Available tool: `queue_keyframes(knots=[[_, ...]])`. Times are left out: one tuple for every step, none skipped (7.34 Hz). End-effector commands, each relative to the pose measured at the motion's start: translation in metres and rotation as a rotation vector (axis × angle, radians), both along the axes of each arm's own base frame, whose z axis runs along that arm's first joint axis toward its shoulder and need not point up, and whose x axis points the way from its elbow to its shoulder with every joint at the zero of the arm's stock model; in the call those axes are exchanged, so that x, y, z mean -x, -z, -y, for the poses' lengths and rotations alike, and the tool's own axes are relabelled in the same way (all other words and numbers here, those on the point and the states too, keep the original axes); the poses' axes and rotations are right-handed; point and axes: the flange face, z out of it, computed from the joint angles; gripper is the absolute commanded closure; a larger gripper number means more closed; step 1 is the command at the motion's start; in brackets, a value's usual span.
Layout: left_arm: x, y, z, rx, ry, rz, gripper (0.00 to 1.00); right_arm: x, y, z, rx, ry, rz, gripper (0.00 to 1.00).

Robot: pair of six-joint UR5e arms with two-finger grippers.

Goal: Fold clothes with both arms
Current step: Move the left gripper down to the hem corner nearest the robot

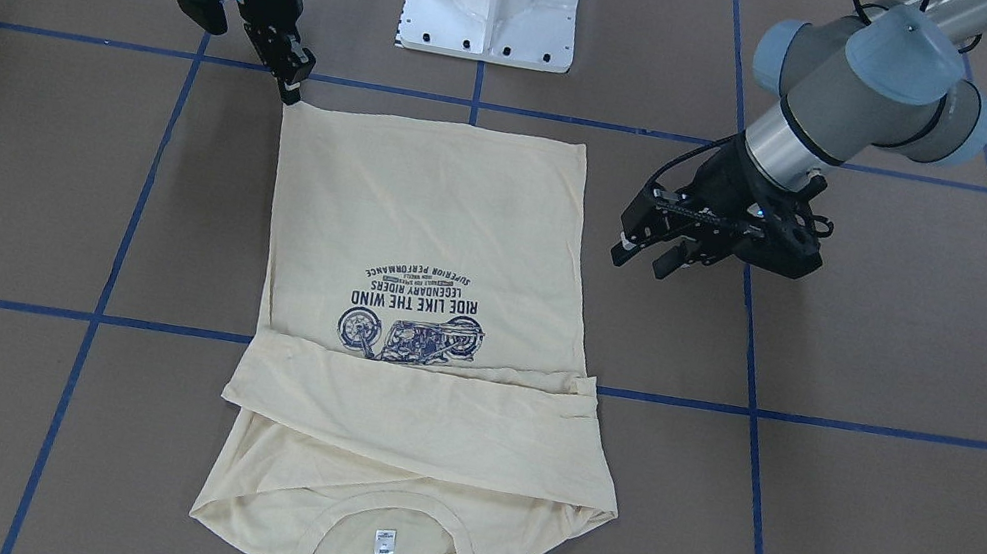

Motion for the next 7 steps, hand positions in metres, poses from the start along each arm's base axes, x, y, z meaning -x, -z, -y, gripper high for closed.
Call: queue_keyframes(knots=[[-0.041,-0.003,-0.067,0.114,0.015,-0.020,0.35,-0.017,-0.004,-0.008,0.025,0.033,-0.005,1.00],[-0.061,-0.003,-0.108,0.156,0.016,0.009,0.35,-0.019,-0.004,-0.013,0.029,0.045,-0.003,1.00],[-0.084,-0.004,-0.138,0.203,0.028,0.060,0.35,-0.020,-0.004,-0.013,0.029,0.047,-0.004,1.00],[-0.102,0.004,-0.178,0.260,0.015,0.113,0.35,-0.019,-0.003,-0.014,0.029,0.049,-0.001,1.00],[-0.125,0.000,-0.212,0.280,0.003,0.153,0.37,-0.019,-0.002,-0.014,0.029,0.049,0.000,1.00],[-0.140,-0.005,-0.234,0.281,-0.021,0.171,0.40,-0.018,-0.002,-0.015,0.029,0.050,0.000,1.00],[-0.143,-0.008,-0.234,0.281,-0.021,0.178,0.41,-0.018,-0.001,-0.014,0.028,0.050,0.002,1.00]])
